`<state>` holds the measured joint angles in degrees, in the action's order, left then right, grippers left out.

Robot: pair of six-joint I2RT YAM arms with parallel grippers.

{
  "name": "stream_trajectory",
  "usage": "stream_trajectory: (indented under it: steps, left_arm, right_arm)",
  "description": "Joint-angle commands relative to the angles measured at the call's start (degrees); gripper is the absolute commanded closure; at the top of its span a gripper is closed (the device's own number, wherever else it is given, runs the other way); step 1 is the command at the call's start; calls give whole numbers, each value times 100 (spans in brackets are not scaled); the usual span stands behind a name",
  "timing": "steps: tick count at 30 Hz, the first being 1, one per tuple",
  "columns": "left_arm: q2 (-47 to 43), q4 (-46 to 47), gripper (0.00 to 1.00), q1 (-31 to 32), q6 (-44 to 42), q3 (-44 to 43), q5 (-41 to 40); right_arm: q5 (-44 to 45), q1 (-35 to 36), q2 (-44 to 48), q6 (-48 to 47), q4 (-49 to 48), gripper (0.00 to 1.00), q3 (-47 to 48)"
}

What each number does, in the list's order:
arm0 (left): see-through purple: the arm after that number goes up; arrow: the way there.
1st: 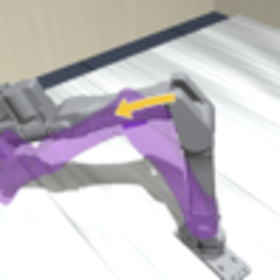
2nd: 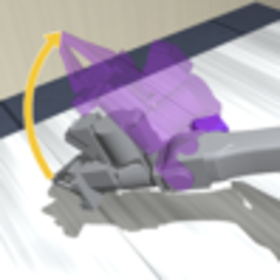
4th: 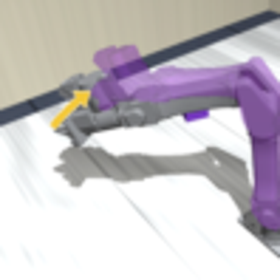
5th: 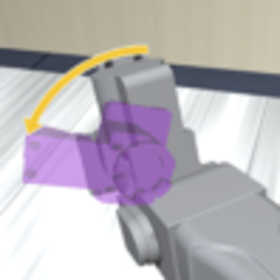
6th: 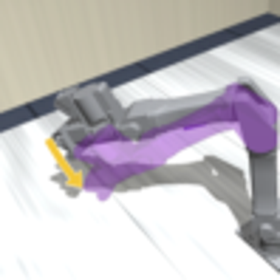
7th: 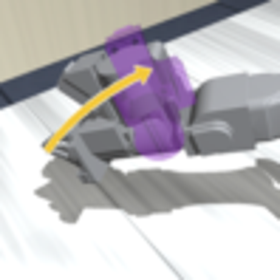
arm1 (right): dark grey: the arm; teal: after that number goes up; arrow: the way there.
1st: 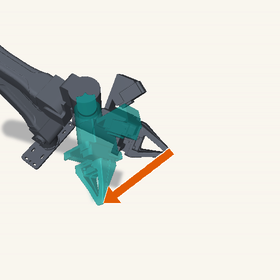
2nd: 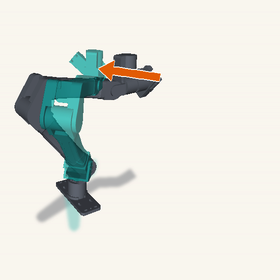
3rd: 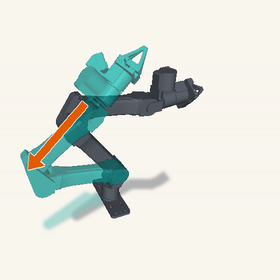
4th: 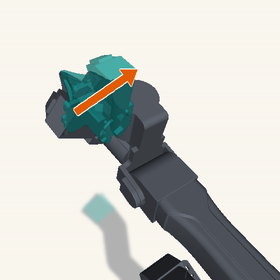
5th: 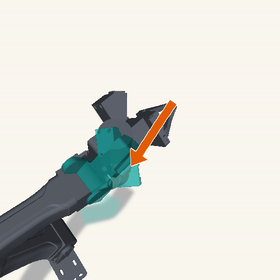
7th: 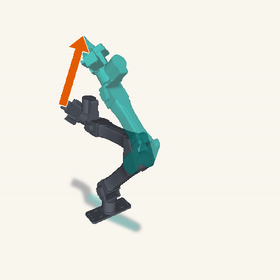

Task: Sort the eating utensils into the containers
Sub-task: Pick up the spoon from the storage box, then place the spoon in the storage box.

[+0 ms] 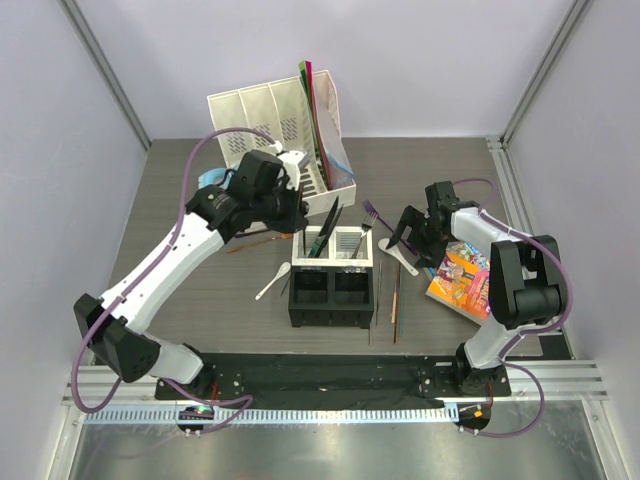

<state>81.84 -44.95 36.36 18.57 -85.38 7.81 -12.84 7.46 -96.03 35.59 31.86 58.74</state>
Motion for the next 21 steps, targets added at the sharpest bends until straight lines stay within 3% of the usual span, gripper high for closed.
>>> stream_trajectory:
  steps: [1,12,21]
  left_arm:
    - [-274,-664,100,3,-239,-172,526]
    - [-652,-391,100,354,191,725,836]
    - [-696,56,100,592,209,1181,511]
  right_arm:
    - [185,-43,23,-184,127,0,217]
    - [212,-43,119,-158,198,0,173]
    - [185,9,365,-35,225,0,59]
